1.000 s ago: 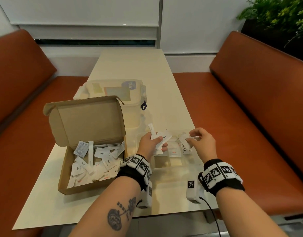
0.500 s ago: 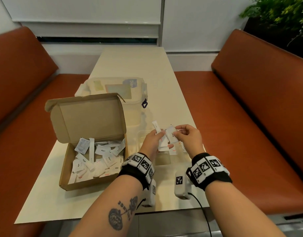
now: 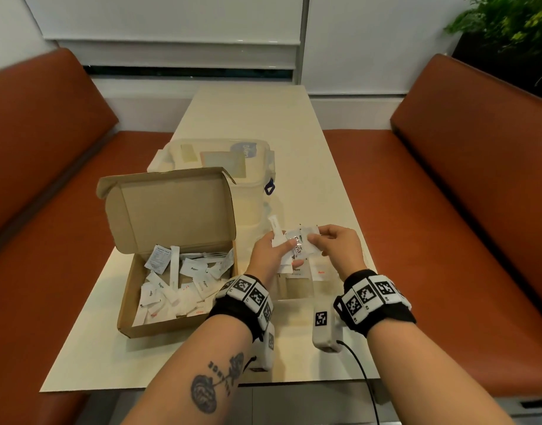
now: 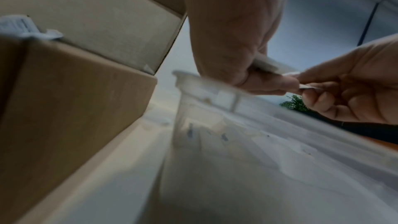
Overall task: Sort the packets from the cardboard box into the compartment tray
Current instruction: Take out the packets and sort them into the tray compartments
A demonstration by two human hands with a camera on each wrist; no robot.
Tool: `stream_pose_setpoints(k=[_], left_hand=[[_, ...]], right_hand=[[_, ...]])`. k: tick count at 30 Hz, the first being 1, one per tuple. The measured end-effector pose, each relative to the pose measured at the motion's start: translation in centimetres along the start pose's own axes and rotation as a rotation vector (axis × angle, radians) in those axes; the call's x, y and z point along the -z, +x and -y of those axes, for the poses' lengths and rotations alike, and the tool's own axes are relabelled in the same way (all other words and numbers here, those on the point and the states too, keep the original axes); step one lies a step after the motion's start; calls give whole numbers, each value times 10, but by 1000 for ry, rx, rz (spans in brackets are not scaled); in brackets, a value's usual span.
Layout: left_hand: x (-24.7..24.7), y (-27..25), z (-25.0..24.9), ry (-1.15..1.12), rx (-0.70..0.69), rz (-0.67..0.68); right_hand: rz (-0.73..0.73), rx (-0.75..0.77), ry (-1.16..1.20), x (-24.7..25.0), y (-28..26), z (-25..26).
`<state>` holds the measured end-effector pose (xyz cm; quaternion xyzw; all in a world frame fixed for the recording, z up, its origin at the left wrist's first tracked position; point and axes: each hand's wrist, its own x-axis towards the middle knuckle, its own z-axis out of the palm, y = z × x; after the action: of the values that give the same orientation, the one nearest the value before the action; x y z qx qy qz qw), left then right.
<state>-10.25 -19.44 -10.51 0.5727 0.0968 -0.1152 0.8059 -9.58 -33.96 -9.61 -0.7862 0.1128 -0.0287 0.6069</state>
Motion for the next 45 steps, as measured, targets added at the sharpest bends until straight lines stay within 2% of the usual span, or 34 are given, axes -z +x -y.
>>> stream_pose_setpoints(k=[4, 7, 12, 17, 30, 34, 39, 45], left_hand=[[6, 7, -2, 1, -77, -82], [11, 13, -2, -7, -110, -129], [19, 18, 1, -34, -125, -152], [25, 18, 7, -64, -104, -157], [28, 17, 8, -43, -102, -118], [28, 17, 7, -11, -100, -105], [27, 16, 6, 92, -103, -152], [27, 16, 5, 114, -97, -153]], right_hand=[[-40, -34, 62, 0, 2, 0], [-10, -62, 61, -1, 3, -2], [86, -37, -145, -10, -3, -8], [143, 18, -482, -18, -7, -14], [319, 165, -880, -24, 0, -15], [309, 214, -925, -27, 0, -23], [269, 315, -943, -30, -3, -27], [247, 329, -977, -30, -5, -29]])
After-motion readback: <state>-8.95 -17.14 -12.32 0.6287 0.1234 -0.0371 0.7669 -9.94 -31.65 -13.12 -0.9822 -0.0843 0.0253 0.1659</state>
